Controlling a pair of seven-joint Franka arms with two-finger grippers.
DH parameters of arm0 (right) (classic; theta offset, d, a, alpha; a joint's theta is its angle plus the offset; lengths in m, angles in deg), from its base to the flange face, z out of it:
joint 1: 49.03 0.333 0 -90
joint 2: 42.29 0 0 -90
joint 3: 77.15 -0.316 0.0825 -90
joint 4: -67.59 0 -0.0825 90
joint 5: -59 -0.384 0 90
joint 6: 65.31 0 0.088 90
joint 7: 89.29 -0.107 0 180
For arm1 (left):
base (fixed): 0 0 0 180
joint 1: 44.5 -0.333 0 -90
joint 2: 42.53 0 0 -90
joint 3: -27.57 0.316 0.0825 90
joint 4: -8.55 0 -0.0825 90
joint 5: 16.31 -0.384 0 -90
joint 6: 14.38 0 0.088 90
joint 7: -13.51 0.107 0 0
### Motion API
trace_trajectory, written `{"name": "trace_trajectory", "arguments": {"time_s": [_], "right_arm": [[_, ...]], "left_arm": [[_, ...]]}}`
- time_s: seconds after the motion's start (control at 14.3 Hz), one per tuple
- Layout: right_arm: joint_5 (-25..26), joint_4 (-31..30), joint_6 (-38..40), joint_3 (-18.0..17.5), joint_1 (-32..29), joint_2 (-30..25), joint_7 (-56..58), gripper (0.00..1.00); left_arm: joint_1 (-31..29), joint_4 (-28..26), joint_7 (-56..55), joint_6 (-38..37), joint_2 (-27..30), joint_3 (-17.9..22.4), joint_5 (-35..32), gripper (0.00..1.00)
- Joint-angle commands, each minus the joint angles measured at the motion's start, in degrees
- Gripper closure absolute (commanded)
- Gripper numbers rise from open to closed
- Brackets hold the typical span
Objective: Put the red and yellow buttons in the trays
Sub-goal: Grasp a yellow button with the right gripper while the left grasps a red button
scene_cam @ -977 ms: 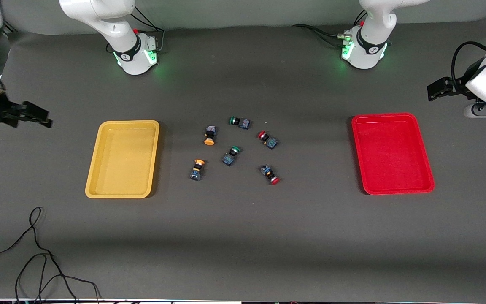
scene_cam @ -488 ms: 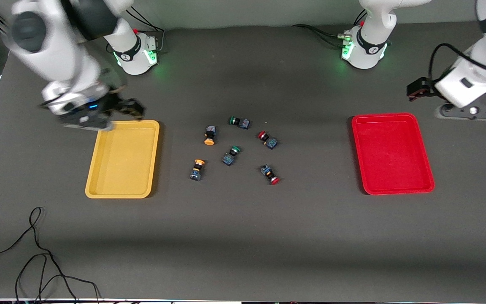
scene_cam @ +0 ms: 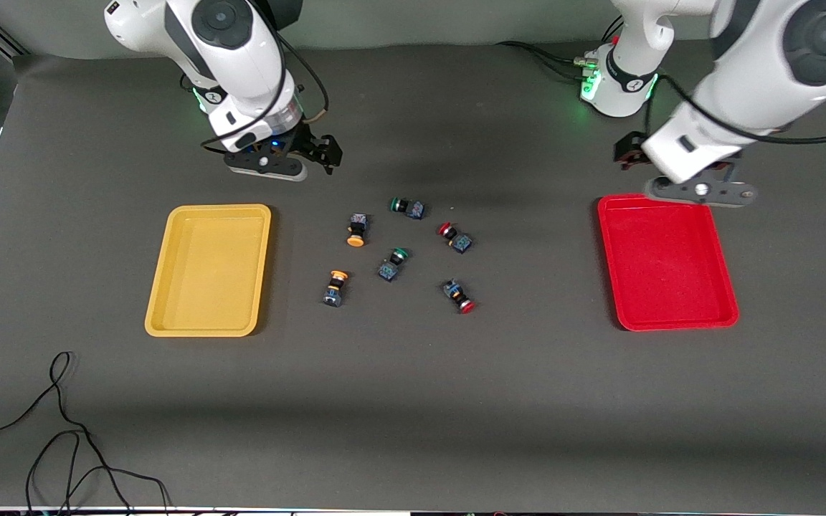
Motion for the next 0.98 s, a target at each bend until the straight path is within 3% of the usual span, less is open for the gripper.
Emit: {"name": "trace_trajectory", "arguments": {"time_s": [0.0, 0.42, 0.91], "right_arm": [[-0.84, -7.09, -9.0, 0.79, 2.43, 0.41, -1.32, 0.0], [-0.84, -10.78, -25.6, 0.88, 2.43, 13.49, -1.4, 0.0], [-0.84, -11.06, -40.3, 0.88, 2.69, 25.72, -3.69, 0.0]], "left_arm": [[6.56, 1.44, -9.67, 2.95, -4.09, 0.69, 1.1, 0.01], [16.16, 0.83, -22.68, 21.29, -17.36, 0.69, 1.1, 0.01], [18.63, -3.22, -31.92, 41.18, -31.42, 0.78, 1.1, 0.02]]}}
